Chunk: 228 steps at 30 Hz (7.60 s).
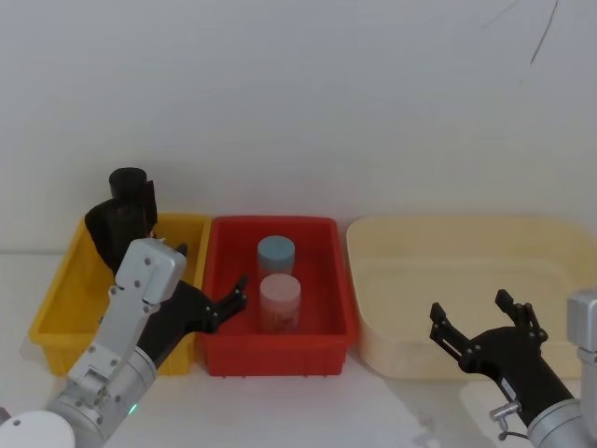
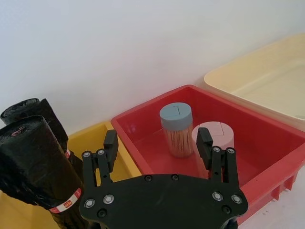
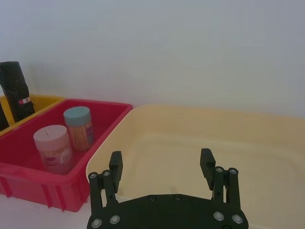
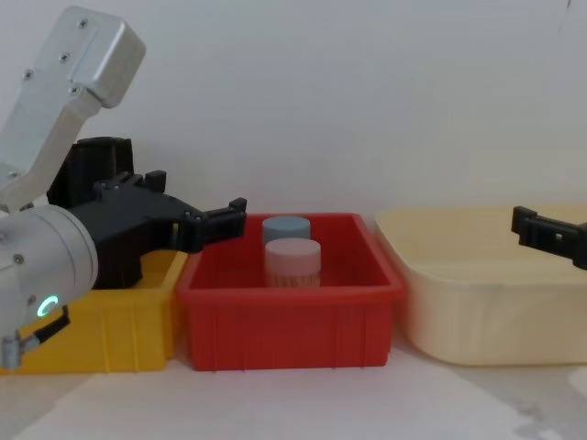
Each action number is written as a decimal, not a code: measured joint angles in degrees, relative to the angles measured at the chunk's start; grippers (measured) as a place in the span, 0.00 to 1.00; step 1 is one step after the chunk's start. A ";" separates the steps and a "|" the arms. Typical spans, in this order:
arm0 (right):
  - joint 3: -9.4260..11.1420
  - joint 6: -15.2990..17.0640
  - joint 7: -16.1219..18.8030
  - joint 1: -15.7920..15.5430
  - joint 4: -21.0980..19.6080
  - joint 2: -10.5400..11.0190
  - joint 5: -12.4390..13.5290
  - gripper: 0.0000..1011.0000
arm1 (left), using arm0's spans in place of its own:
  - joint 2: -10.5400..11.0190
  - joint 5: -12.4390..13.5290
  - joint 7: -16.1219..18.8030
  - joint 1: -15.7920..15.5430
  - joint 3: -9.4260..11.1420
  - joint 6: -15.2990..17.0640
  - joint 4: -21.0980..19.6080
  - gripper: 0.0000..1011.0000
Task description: Pick up the garbage bag with the one hand and transfer it to the other hand.
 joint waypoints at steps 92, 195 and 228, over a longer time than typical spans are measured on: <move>-10.59 10.35 15.26 29.32 17.46 -6.68 9.17 0.99 | 1.71 -12.77 -11.98 1.29 -19.06 16.70 -9.53 0.99; -22.21 18.85 23.42 38.20 30.59 -5.59 7.62 0.99 | -2.53 -13.57 -18.39 -13.45 -11.65 7.68 18.60 0.99; -22.38 14.09 23.67 37.17 33.21 -6.59 5.04 0.99 | -2.53 -13.58 -18.38 -13.49 -11.65 7.69 18.65 0.99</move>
